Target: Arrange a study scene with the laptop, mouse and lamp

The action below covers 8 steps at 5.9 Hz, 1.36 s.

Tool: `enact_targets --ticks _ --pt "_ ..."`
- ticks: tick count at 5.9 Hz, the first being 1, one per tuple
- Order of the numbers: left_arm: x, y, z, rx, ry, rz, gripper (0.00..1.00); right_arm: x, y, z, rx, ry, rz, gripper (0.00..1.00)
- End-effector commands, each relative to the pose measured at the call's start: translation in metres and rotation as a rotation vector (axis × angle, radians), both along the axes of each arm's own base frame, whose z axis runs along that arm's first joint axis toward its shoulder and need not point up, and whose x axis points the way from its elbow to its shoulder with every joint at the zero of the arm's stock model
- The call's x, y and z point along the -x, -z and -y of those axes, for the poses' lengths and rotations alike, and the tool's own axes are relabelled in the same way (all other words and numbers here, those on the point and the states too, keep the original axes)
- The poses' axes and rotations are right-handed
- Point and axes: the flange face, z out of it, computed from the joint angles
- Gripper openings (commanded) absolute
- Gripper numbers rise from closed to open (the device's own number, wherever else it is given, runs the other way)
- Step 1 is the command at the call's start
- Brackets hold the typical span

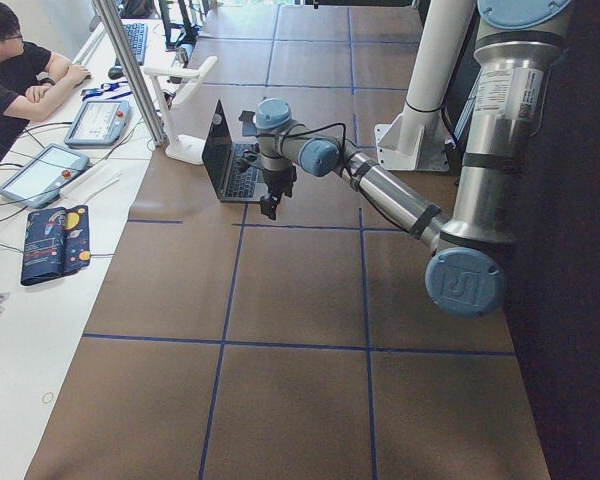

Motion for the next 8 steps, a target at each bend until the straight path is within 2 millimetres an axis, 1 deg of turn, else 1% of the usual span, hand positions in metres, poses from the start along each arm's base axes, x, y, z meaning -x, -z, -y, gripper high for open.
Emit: enact_targets --ticks 1,2,3,4,5,6,7,8 --pt "0.069 -0.074 -0.018 0.11 0.107 0.02 1.0 0.0 0.0 0.0 0.0 0.0 0.0 1.0" --pt "0.071 -0.09 -0.034 0.104 0.058 0.029 1.0 0.0 0.001 0.0 -0.003 0.0 0.0 1.0" --pt "0.072 -0.101 -0.043 0.135 0.057 0.035 1.0 0.0 0.001 0.0 -0.003 0.0 0.0 1.0" --pt "0.071 -0.117 -0.043 0.16 0.06 0.031 1.0 0.0 0.001 0.0 -0.003 0.0 0.002 1.0" --pt "0.072 -0.116 -0.047 0.163 0.06 0.033 1.0 0.0 0.0 0.0 -0.002 0.0 0.002 1.0" --pt "0.072 -0.121 -0.046 0.173 0.057 0.04 1.0 0.0 0.001 0.0 -0.003 0.0 0.002 1.0" --pt "0.071 -0.115 -0.048 0.163 0.054 0.035 1.0 0.0 -0.001 0.001 0.0 0.0 0.002 1.0" --pt "0.07 -0.118 -0.048 0.169 0.052 0.036 1.0 0.001 -0.001 0.001 0.0 0.002 0.002 1.0"
